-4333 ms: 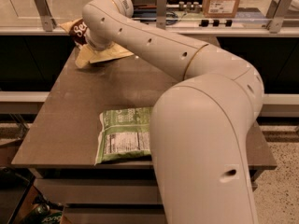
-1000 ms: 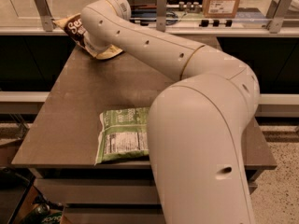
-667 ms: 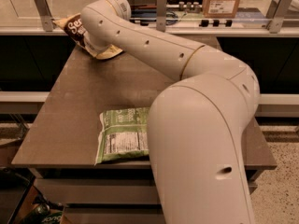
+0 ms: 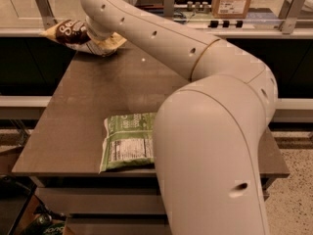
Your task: Pick brown chip bag
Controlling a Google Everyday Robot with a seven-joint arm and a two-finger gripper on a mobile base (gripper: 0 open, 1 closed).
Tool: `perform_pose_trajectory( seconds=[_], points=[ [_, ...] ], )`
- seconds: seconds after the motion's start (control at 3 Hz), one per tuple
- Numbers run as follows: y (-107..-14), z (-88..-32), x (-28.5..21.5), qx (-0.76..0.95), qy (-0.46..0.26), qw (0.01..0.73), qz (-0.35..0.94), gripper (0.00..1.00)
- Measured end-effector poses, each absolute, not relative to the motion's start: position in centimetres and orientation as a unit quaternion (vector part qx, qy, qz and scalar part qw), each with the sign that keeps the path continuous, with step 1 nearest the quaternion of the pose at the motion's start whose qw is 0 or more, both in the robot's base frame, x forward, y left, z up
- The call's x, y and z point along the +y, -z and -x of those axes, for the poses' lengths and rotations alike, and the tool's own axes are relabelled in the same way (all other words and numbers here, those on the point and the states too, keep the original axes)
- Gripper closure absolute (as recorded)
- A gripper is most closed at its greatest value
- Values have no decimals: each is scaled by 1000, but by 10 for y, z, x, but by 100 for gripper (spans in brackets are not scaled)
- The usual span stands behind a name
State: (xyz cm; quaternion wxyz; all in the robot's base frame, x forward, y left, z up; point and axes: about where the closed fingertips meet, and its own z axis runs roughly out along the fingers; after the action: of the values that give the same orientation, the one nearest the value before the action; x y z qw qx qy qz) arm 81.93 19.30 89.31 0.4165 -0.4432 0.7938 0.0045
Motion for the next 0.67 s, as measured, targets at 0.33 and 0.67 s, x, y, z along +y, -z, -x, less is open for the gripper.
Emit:
perform_pose_trajectory(
  seconds=[0.33, 0.67],
  points=[
    [-942, -823, 193, 776, 16, 446, 446, 100],
    [-972, -825, 191, 765, 26, 465, 444, 100]
  ],
)
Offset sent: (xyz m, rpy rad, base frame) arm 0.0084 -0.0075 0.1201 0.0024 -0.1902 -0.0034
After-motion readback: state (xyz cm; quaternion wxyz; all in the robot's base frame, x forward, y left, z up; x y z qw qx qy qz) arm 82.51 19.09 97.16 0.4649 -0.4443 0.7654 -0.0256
